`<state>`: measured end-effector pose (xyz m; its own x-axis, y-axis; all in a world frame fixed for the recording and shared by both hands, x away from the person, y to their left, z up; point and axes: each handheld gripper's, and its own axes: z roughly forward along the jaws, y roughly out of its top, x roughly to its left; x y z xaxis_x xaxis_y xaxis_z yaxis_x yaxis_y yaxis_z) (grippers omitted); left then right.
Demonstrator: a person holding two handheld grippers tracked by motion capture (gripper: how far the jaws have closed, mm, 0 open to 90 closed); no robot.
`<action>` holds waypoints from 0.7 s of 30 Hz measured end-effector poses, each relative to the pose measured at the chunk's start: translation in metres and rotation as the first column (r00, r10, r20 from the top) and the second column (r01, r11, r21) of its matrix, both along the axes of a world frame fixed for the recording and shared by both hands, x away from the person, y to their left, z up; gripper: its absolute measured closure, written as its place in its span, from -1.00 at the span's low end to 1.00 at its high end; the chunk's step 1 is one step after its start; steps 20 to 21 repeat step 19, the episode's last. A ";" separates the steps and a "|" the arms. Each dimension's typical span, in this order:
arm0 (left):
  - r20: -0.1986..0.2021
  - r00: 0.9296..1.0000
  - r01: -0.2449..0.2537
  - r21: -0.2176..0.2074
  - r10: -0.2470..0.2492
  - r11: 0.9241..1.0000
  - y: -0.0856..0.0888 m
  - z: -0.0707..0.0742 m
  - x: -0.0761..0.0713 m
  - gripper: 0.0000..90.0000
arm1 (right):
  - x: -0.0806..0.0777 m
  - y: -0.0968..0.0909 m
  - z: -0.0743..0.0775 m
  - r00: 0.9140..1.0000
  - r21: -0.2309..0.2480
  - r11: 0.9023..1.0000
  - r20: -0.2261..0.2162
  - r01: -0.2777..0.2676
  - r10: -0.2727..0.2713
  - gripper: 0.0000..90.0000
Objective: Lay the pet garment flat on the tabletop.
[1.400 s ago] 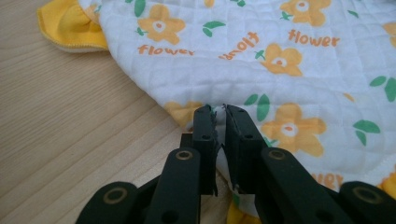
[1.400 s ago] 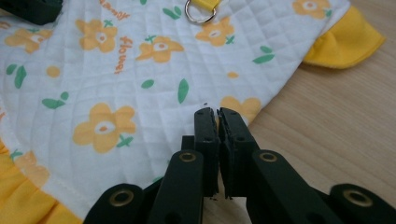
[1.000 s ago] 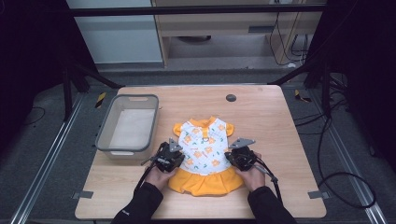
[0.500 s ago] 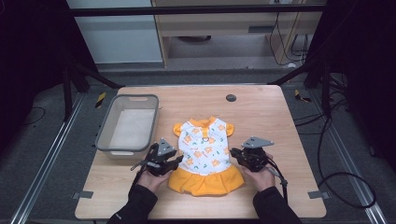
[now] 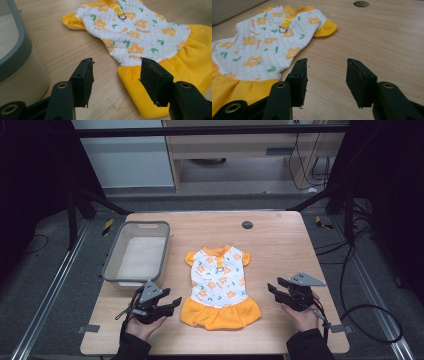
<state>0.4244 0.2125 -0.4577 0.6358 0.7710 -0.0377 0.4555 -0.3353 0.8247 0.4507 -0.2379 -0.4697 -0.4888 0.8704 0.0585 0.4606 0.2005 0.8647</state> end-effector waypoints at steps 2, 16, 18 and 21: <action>-0.002 1.000 -0.002 -0.002 0.002 1.000 0.006 -0.001 -0.004 -0.12 | -0.003 -0.007 -0.003 1.000 -0.002 1.000 -0.006 0.020 -0.020 -0.01; 0.000 0.996 -0.094 0.027 0.094 0.995 0.053 -0.013 -0.017 -0.37 | -0.017 -0.034 -0.016 0.995 -0.011 0.996 -0.027 0.094 -0.094 -0.57; 0.002 0.994 -0.111 0.035 0.111 0.993 0.060 -0.014 -0.017 -0.39 | -0.018 -0.037 -0.017 0.995 -0.008 0.995 -0.032 0.098 -0.098 -0.60; 0.000 0.993 -0.117 0.033 0.117 0.993 0.063 -0.015 -0.017 -0.41 | -0.019 -0.038 -0.018 0.994 -0.008 0.995 -0.035 0.104 -0.104 -0.61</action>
